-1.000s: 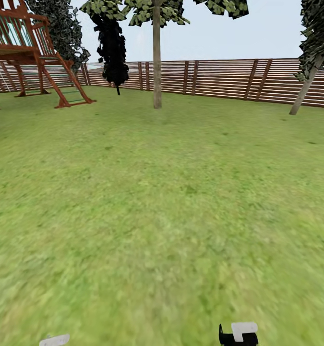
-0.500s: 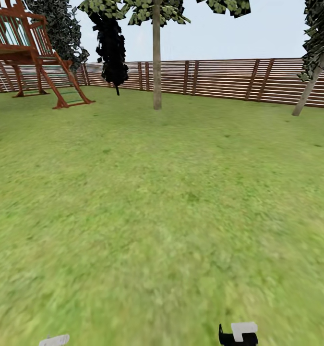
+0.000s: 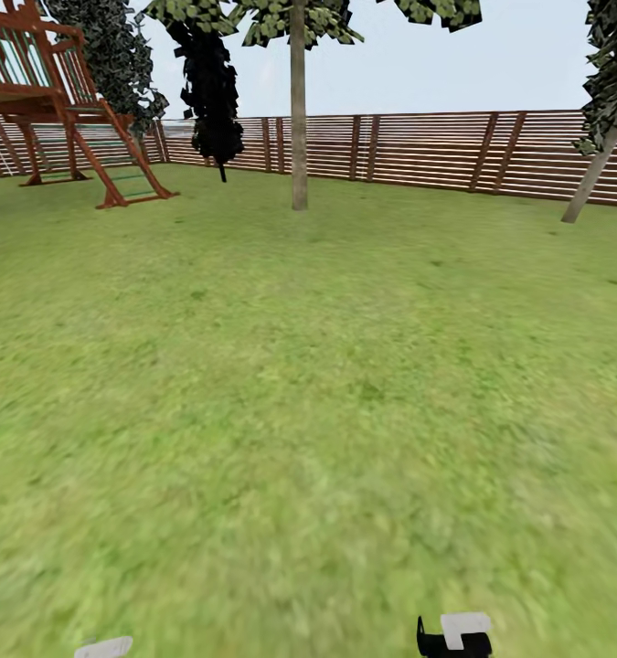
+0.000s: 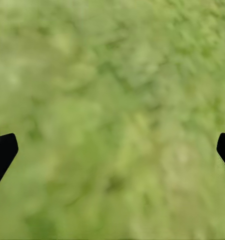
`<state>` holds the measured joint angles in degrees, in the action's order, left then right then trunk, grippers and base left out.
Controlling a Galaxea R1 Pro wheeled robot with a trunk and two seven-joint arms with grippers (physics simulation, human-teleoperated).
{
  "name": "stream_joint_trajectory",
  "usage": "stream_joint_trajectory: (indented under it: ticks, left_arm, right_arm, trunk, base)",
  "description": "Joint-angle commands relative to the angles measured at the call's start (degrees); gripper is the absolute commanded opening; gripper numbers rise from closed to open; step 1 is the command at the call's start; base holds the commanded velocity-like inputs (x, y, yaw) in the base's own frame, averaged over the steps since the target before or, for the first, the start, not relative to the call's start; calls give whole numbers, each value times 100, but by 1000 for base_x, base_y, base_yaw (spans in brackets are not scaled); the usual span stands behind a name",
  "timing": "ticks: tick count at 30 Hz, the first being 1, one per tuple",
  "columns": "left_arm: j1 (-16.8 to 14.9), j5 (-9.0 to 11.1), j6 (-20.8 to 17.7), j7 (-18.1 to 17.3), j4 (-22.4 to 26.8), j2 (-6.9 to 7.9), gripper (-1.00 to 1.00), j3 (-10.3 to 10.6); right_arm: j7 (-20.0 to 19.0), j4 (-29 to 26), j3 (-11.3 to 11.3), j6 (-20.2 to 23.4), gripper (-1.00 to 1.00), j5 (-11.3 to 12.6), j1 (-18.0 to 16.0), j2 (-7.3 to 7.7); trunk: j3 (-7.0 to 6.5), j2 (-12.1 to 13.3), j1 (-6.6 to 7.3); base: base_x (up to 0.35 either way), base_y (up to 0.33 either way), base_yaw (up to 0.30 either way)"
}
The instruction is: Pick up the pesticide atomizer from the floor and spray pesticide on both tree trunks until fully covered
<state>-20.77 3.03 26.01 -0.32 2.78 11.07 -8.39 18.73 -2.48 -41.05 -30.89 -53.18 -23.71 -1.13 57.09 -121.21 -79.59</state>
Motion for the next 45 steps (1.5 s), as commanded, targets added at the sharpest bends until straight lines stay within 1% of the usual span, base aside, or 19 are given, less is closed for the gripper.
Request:
stream_joint_trajectory:
  ticks: [1,45]
  left_arm:
    - [-3,31,18,-3,-5,0,-100,4]
    - [1,31,17,-2,-5,0,-100,4]
  right_arm:
    - [34,2,-34,-5,100,-61,-2,-1]
    - [34,-5,-34,-9,100,-59,-2,-3]
  trunk:
    - [5,-2,-3]
    - [5,-2,-3]
  base:
    - [338,0,0]
    - [338,0,0]
